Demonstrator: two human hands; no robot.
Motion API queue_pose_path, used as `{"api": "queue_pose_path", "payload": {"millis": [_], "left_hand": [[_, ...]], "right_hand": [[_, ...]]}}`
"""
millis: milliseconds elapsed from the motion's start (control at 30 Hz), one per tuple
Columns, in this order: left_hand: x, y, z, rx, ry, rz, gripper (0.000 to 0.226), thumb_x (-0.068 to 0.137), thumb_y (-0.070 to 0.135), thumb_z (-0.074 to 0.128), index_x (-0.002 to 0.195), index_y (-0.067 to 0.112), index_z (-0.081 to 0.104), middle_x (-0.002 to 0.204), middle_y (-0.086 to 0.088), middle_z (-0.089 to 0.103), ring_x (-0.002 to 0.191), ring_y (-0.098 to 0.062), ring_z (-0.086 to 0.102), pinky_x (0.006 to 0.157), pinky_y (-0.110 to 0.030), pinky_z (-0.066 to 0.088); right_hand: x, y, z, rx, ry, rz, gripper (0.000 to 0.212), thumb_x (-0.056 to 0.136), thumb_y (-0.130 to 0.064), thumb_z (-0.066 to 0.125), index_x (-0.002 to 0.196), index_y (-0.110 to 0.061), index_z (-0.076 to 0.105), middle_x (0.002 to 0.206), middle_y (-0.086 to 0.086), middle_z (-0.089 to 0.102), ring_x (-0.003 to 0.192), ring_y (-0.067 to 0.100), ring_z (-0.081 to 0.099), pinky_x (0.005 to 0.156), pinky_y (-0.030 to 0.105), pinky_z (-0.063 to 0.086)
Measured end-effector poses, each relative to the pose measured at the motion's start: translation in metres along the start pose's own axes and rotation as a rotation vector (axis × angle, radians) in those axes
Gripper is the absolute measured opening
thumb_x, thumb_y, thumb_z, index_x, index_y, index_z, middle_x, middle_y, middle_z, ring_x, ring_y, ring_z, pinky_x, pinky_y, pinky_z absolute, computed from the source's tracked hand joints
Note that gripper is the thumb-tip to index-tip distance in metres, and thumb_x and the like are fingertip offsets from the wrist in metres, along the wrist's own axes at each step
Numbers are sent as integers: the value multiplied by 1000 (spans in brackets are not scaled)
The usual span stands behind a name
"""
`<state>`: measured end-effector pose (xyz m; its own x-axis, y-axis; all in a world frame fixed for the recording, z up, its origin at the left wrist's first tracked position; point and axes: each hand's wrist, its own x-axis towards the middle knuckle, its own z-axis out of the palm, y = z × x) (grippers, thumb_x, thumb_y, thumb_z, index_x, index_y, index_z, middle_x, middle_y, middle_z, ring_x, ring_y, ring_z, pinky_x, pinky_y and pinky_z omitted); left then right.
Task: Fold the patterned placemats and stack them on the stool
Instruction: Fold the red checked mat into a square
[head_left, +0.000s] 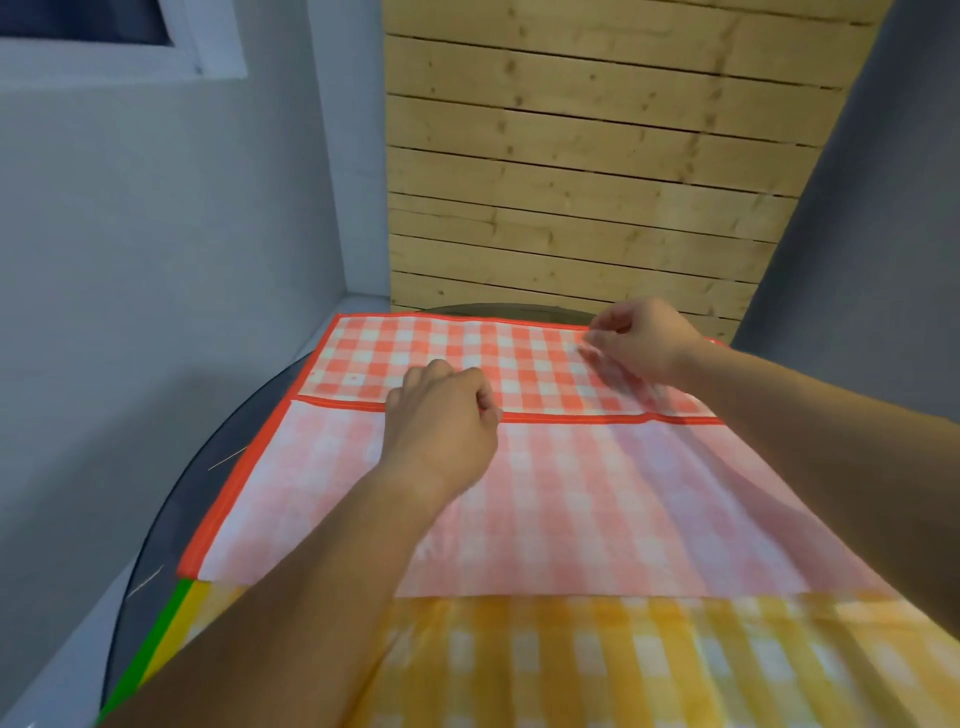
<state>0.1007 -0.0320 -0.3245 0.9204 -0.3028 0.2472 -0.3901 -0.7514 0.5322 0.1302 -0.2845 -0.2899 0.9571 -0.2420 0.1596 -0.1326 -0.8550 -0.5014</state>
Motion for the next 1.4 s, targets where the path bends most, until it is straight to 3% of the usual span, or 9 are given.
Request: {"api": "queue_pose_path", "payload": {"millis": [100,200,333,567,767,900,1033,1133,1400], "left_hand": [[0,-1,3,-5,25,17,9,97,30,56,90,33,61,102,10,52,102,-16,41,90,-31,33],[0,-2,5,2,40,25,9,97,30,56,91,33,61,102,10,52,101,-15,40,87,-30,30],[0,-2,5,0,44,24,10,98,30,55,91,33,62,102,11,52,102,-15,41,87,-29,30],[2,-2,6,11,35,12,8,98,31,55,93,34,61,104,11,52,102,-13,42,88,-28,31],[2,-2,6,11,27,6,7,97,32,56,93,34,61,103,12,53,103,-13,42,89,-29,33],[0,-2,5,3,33,13,9,97,30,56,91,34,62,102,12,53,102,-13,42,89,-28,32],[0,-3,5,6,47,29,8,97,31,56,92,33,62,102,12,53,102,-12,43,89,-27,31],[0,-3,6,35,69,50,7,98,35,57,99,31,62,104,10,55,101,-11,45,89,-27,36],[-4,5,-7,112,138,144,25,97,45,57,111,25,65,108,6,58,107,-16,47,98,-34,40]], "right_hand": [[15,-3,8,-11,-64,9,23,91,-35,66,91,-13,70,78,8,74,68,34,69,65,40,59],[25,-3,16,36,-112,35,26,91,-34,67,85,-9,65,66,11,69,49,27,60,50,33,51],[36,2,18,-17,3,33,29,84,-37,76,105,-19,68,94,-1,69,84,21,64,72,26,46],[37,4,14,29,63,20,28,80,-36,80,101,-20,72,95,-1,72,88,19,66,81,32,55],[32,2,10,62,73,-5,20,82,-29,78,98,-20,70,83,9,75,78,32,71,65,32,56],[31,-3,9,75,100,-50,17,80,-32,81,92,-22,73,81,0,67,67,16,61,52,23,44],[30,-5,6,4,114,-84,14,83,-38,77,73,-31,70,75,-10,66,79,17,61,73,31,46],[24,-8,-2,-39,145,-146,14,86,-37,73,75,-28,71,74,-16,65,79,11,60,84,35,49],[-13,-30,-37,-112,249,-360,12,88,-33,71,79,-25,73,77,-17,60,81,13,59,91,46,47]]}}
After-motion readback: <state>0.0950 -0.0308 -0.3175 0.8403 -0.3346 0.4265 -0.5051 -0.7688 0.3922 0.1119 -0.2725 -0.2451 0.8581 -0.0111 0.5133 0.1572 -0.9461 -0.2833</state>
